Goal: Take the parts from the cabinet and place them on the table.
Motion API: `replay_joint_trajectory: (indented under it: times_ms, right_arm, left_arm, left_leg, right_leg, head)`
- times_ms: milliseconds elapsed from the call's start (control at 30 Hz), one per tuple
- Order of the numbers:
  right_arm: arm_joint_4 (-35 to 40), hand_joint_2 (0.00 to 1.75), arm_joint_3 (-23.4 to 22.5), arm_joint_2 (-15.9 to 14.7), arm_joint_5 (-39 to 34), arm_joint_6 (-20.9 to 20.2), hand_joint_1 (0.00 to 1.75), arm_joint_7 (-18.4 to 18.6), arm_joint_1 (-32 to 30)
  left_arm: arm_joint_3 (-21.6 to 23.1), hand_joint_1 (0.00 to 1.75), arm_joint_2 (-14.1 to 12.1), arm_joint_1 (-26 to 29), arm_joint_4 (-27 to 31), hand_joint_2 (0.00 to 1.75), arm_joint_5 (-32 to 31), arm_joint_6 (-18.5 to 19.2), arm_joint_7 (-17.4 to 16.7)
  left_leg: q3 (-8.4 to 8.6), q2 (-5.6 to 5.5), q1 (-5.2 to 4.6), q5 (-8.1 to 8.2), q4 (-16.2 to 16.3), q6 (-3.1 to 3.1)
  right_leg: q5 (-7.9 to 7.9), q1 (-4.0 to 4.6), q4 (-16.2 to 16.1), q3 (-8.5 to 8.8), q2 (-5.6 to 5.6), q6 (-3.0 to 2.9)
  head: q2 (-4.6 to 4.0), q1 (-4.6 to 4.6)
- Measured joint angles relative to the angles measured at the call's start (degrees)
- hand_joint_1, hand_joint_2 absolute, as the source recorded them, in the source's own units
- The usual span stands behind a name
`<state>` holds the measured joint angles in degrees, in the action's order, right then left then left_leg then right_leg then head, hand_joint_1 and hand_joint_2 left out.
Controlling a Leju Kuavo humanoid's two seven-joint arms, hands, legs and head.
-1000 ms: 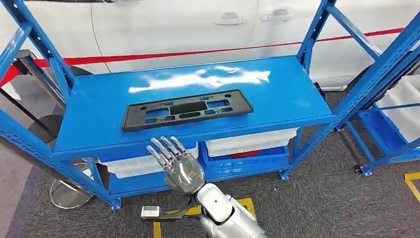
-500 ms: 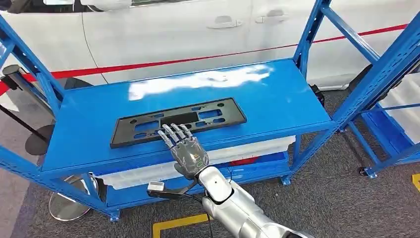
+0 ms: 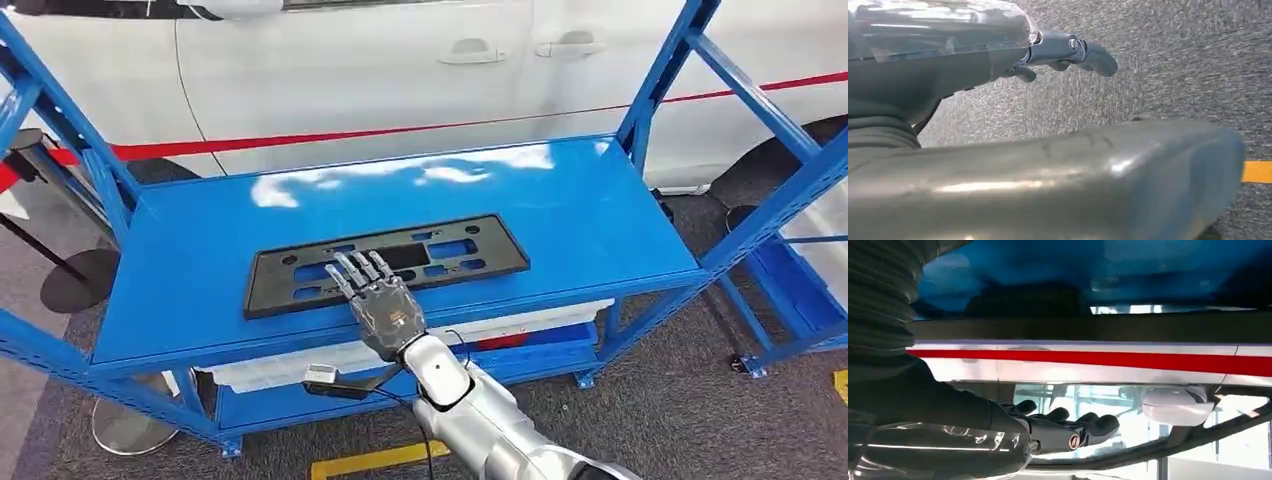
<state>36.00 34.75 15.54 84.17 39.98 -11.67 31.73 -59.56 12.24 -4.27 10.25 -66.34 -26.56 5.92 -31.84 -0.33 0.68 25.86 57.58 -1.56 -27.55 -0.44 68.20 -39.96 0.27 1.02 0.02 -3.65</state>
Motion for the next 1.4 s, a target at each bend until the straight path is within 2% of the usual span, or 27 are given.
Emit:
replay_joint_trajectory:
  times_ms: [33, 67, 100, 133, 167, 233, 267, 300, 367, 433, 500, 533, 567, 600, 633, 767, 867, 933, 967, 1000, 1067, 1100, 1200, 1267, 1300, 1367, 1400]
  right_arm:
    - [-0.1, 1.75, 0.0, 0.0, 0.0, 0.0, 0.00, 0.1, 0.1]
    - [-0.2, 1.75, -0.1, 0.0, 0.1, 0.0, 0.00, 0.2, 0.2]
    - [-0.3, 1.75, -0.2, -0.1, 0.1, 0.0, 0.00, 0.3, 0.4]
    - [-0.4, 1.75, -0.3, 0.0, 0.1, 0.0, 0.00, 0.4, 0.5]
    - [-0.5, 1.75, -0.4, -0.1, 0.1, 0.0, 0.00, 0.6, 0.4]
    - [-0.7, 1.75, -0.6, 0.1, 0.1, 0.0, 0.00, 1.1, 0.5]
    - [-0.9, 1.75, -0.7, 0.0, 0.2, 0.0, 1.62, 1.7, 0.6]
    - [-1.2, 1.75, -0.7, 0.0, 0.4, 0.0, 1.75, 2.7, 1.0]
    - [-3.1, 1.75, -0.8, 0.0, 0.7, 0.0, 1.75, 5.1, 1.8]
    - [-5.5, 1.75, -0.9, 0.0, 0.7, -0.4, 1.75, 7.4, 2.2]
    - [-7.2, 1.75, -1.0, 0.0, 0.7, -0.5, 1.75, 8.2, 2.9]
    - [-7.8, 1.75, -1.1, 0.1, 0.7, -0.5, 1.75, 8.4, 3.3]
    - [-8.3, 1.75, -1.2, 0.1, 0.4, -0.5, 1.75, 8.5, 3.6]
    - [-8.8, 1.75, -1.3, 0.1, 0.2, -0.5, 1.75, 8.5, 3.9]
    - [-9.3, 1.75, -1.4, 0.1, -0.1, -0.7, 1.75, 8.9, 4.1]
    - [-10.3, 1.75, -1.9, 0.1, -0.2, -1.0, 1.75, 9.6, 4.4]
    - [-10.9, 1.75, -2.1, -0.1, -0.1, -1.0, 1.75, 10.2, 4.5]
    - [-11.2, 1.75, -2.1, -0.3, 0.0, -1.2, 1.75, 10.2, 4.5]
    - [-11.3, 1.75, -2.1, -0.4, 0.0, -1.2, 1.75, 10.3, 4.5]
    - [-11.3, 1.75, -2.1, -0.4, 0.0, -1.2, 1.75, 10.3, 4.6]
    - [-11.4, 1.75, -2.1, -0.4, 0.0, -1.3, 1.75, 10.3, 4.8]
    - [-11.5, 1.75, -2.1, -0.4, 0.0, -1.3, 1.75, 10.4, 4.9]
    - [-11.6, 1.75, -2.1, -0.4, 0.2, -1.4, 1.75, 10.4, 5.0]
    - [-11.5, 1.75, -2.1, -0.3, -0.2, -1.2, 1.75, 10.0, 5.0]
    - [-11.5, 1.75, -2.2, -0.3, -1.1, -1.0, 1.75, 8.8, 4.9]
    - [-10.3, 1.75, -2.8, -0.3, -5.8, -0.7, 1.75, 4.5, 4.3]
    - [-8.4, 1.75, -3.8, 0.0, -11.4, -0.8, 1.75, -0.9, 3.3]
  left_arm:
    - [0.0, 0.00, 0.0, 0.0, 0.0, 0.00, 0.0, 0.0, 0.0]
    - [0.0, 0.00, 0.0, -0.1, 0.0, 0.00, 0.0, 0.0, -0.1]
    - [0.0, 0.00, 0.1, -0.1, -0.1, 0.00, 0.0, 0.1, -0.1]
    - [-0.1, 0.00, 0.1, -0.3, -0.1, 0.00, 0.1, 0.1, -0.1]
    - [-0.1, 0.00, 0.1, -0.2, -0.1, 0.00, 0.2, 0.2, -0.1]
    - [-0.2, 0.00, 0.0, -0.2, -0.1, 0.00, 0.4, 0.6, 0.2]
    - [-0.2, 0.00, 0.0, -0.2, -0.1, 0.00, 0.3, 0.8, 0.3]
    - [-0.2, 0.00, 0.0, -0.3, -0.1, 0.00, 0.3, 1.0, 0.3]
    - [-0.2, 0.00, 0.0, -0.4, -0.1, 0.00, -0.2, 0.9, -0.2]
    - [-0.2, 0.00, 0.0, -0.2, -0.1, 0.00, -0.3, 0.9, -0.3]
    - [-0.2, 0.00, 0.0, -0.1, -0.1, 0.00, -0.3, 0.9, -0.5]
    - [-0.2, 0.00, 0.0, -0.1, -0.1, 0.00, -0.4, 0.9, -0.5]
    - [-0.2, 0.00, 0.0, -0.1, -0.1, 0.00, -0.4, 0.9, -0.4]
    - [-0.2, 0.00, 0.0, -0.3, -0.1, 0.00, -0.4, 0.9, -0.4]
    - [-0.2, 0.00, 0.0, -0.4, -0.1, 0.00, -0.4, 0.9, -0.4]
    - [-0.2, 0.00, 0.0, -0.2, -0.1, 0.00, -0.5, 1.0, -0.5]
    - [-0.2, 0.00, 0.0, -0.4, -0.1, 0.00, -0.7, 1.4, -0.5]
    - [-0.2, 0.00, 0.0, -0.3, -0.1, 0.00, -0.7, 1.7, -0.4]
    - [-0.2, 0.00, 0.0, -0.3, -0.1, 0.00, -0.6, 1.7, -0.4]
    - [-0.2, 0.00, 0.0, -0.3, -0.1, 0.00, -0.6, 1.8, -0.4]
    - [-0.2, 0.00, 0.1, -0.3, -0.1, 0.00, -0.6, 1.8, -0.4]
    - [-0.2, 0.00, 0.2, -0.3, -0.1, 0.00, -0.6, 1.9, -0.4]
    - [-0.2, 0.00, 0.2, -0.4, -0.1, 0.00, -0.6, 1.9, -0.3]
    - [-0.2, 0.00, 0.2, -0.4, -0.1, 0.00, -0.7, 2.1, -0.6]
    - [-0.2, 0.00, 0.2, -0.4, -0.1, 0.00, -0.7, 2.1, -0.7]
    - [-0.2, 0.00, 0.2, -0.4, -0.1, 0.00, -0.7, 2.0, -1.1]
    - [-0.2, 0.00, 0.2, -0.3, -0.1, 1.75, -0.7, 1.7, -1.7]
  left_leg:
    - [0.72, -0.01, -0.11, 0.45, 0.0, 0.07]
    - [1.11, 0.01, -0.08, 0.87, -0.1, 0.20]
    - [1.33, -0.08, -0.21, 1.03, -0.1, 0.51]
    - [1.13, -0.10, -0.18, 1.28, -0.1, 0.92]
    - [1.68, -0.07, -0.21, 1.27, 0.3, 1.30]
    - [1.90, -0.04, -0.32, 1.13, 1.3, 2.03]
    - [1.63, 0.01, -0.02, 2.23, 2.5, 2.13]
    - [0.22, 0.00, -0.03, 4.04, 5.3, 2.30]
    - [-4.35, 0.01, 0.17, 8.00, 13.1, 2.92]
    - [-7.29, 0.03, 0.23, 8.60, 16.9, 3.35]
    - [-5.69, 0.05, 0.36, 4.26, 11.4, 3.32]
    - [-3.42, 0.07, 0.41, 0.60, 5.8, 3.30]
    - [-1.87, 0.16, 0.43, -1.48, 1.2, 3.09]
    - [-1.85, 0.19, 0.06, 0.47, 0.6, 2.75]
    - [-1.71, 0.23, -0.12, 0.39, 0.8, 1.87]
    - [-1.31, 0.30, 0.38, -1.14, 0.0, 0.49]
    - [-1.32, 0.33, 0.36, -1.08, 0.0, 0.00]
    - [-1.27, 0.29, 0.36, -1.01, 0.0, -0.05]
    - [-1.19, 0.23, 0.36, -0.94, 0.0, -0.06]
    - [-0.99, 0.11, 0.36, -0.84, 0.0, 0.02]
    - [-0.49, -0.03, 0.35, -0.59, 0.0, 0.35]
    - [-0.54, -0.07, 0.15, -0.44, 0.2, 0.58]
    - [-0.44, -0.07, 0.01, -0.30, -0.1, 1.53]
    - [-0.37, -0.02, 0.19, 0.24, 0.4, 2.12]
    - [-1.02, 0.02, 0.07, 1.48, 2.1, 2.37]
    - [-4.88, 0.03, 0.29, 6.22, 10.4, 2.83]
    - [-7.39, 0.03, 0.33, 8.57, 15.8, 3.04]
  right_leg:
    - [3.78, 0.28, -5.3, 1.95, 0.00, -0.69]
    - [5.93, 0.53, -9.4, 3.09, -0.02, -1.22]
    - [2.96, 0.92, -9.6, 3.28, -0.07, -1.35]
    - [2.94, 1.00, -9.9, 3.40, 0.02, -1.57]
    - [4.45, 0.97, -10.2, 3.54, 0.04, -1.76]
    - [4.12, 0.65, -10.4, 4.82, 0.13, -2.34]
    - [3.95, 0.42, -10.8, 5.41, 0.04, -2.59]
    - [3.79, 0.35, -10.8, 5.52, 0.04, -2.86]
    - [3.59, 0.42, -10.7, 5.50, 0.03, -3.06]
    - [3.31, 0.44, -10.6, 5.59, 0.05, -3.02]
    - [2.98, 0.39, -10.5, 5.91, 0.23, -2.81]
    - [2.72, 0.35, -10.4, 6.22, 0.31, -2.56]
    - [2.46, 0.34, -10.2, 6.37, 0.31, -2.28]
    - [2.44, 0.56, -10.0, 6.32, 0.26, -2.03]
    - [2.42, 0.62, -10.0, 5.94, 0.26, -1.69]
    - [1.51, 0.49, -9.3, 6.07, 0.16, -0.32]
    - [-4.64, 0.22, 2.5, 0.23, 0.04, 0.39]
    - [-5.75, 0.08, 8.3, -3.04, 0.03, 0.58]
    - [-4.68, 0.04, 7.6, -2.86, 0.02, 0.57]
    - [-1.88, 0.05, 3.5, -1.01, 0.02, 0.40]
    - [3.22, 0.18, -7.7, 4.69, 0.00, -0.37]
    - [2.71, 0.40, -10.1, 5.70, -0.04, -0.76]
    - [2.74, 0.83, -10.2, 5.60, 0.07, -1.17]
    - [3.23, 0.05, -11.1, 6.20, -0.13, -1.95]
    - [3.19, 0.04, -11.2, 6.37, -0.13, -2.28]
    - [3.02, 0.15, -11.2, 6.36, -0.26, -2.60]
    - [2.95, 0.26, -11.1, 6.34, -0.27, -2.70]
  head:
    - [0.00, 0.02]
    - [0.00, 0.02]
    - [-0.02, -0.02]
    - [0.00, 0.04]
    - [0.00, 0.02]
    - [0.00, 0.00]
    - [-0.02, 0.04]
    - [0.00, -0.02]
    - [0.00, -0.02]
    - [0.00, -0.02]
    - [0.00, -0.02]
    - [0.00, -0.02]
    - [0.00, -0.02]
    - [0.00, 0.00]
    - [0.00, -0.02]
    - [0.00, 0.00]
    - [0.00, 0.00]
    - [0.00, 0.00]
    - [0.00, 0.00]
    - [0.00, 0.00]
    - [0.00, 0.02]
    - [0.00, 0.02]
    - [0.00, 0.00]
    - [0.00, 0.00]
    - [0.00, 0.00]
    - [0.00, -0.04]
    - [0.00, -0.02]
